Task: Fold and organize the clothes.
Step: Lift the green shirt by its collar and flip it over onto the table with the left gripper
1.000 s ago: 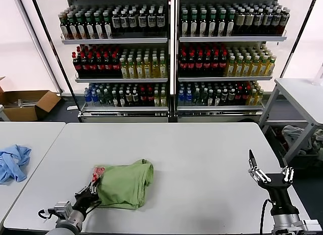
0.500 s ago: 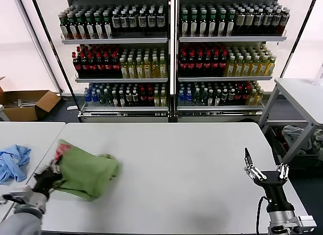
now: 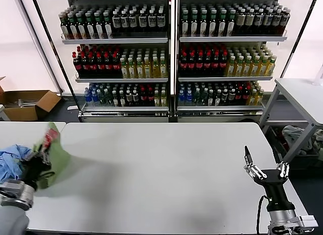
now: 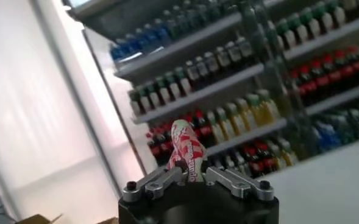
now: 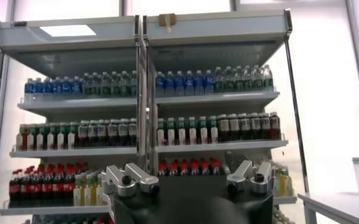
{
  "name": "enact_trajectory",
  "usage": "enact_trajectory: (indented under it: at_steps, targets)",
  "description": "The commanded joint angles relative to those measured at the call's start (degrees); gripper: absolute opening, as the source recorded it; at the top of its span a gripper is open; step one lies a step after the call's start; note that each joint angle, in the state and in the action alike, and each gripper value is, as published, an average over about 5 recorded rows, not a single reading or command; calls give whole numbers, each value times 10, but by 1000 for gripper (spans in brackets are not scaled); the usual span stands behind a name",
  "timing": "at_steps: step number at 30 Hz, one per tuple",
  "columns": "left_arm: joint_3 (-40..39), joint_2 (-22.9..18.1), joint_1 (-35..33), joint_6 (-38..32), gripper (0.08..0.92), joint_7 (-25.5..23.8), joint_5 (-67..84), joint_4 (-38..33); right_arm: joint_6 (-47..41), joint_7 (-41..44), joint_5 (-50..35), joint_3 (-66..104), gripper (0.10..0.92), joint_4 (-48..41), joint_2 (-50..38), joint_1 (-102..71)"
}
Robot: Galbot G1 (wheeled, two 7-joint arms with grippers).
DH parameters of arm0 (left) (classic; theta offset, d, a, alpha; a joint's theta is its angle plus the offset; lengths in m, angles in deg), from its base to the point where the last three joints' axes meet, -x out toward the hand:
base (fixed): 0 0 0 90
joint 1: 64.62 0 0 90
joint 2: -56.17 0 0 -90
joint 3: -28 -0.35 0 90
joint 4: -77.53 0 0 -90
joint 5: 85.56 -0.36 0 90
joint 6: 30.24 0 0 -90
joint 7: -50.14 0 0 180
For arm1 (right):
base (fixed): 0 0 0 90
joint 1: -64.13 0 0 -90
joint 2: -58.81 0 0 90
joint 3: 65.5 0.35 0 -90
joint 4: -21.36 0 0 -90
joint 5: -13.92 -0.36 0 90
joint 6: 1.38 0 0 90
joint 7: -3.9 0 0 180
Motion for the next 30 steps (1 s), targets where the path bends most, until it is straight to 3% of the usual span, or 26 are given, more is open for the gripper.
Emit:
enact_trajectory:
  at_steps: [1,8,16,22,27,30]
  targets:
    - [-342,-75,76,-51,135,-52,-168,67,-2,1,1,1,823,-1,1,-2]
    - [-357,-69,140,8,135,-21,-106,33,-3,2,2,-3,823,-3,2,3]
    - [-429,-76,226,50,135,79,-55,35,-10,3,4,-7,823,-1,4,9]
    - [-478,-85,295,102,142,126,-48,21,-25,4,4,-17,823,2,6,20]
    - [-469,-55,279,135,252,118,-65,-33,-64,9,-10,-30,823,4,2,37]
    - [-465,-46,267,147,339,141,-80,-80,-110,0,-26,-53,823,1,2,66]
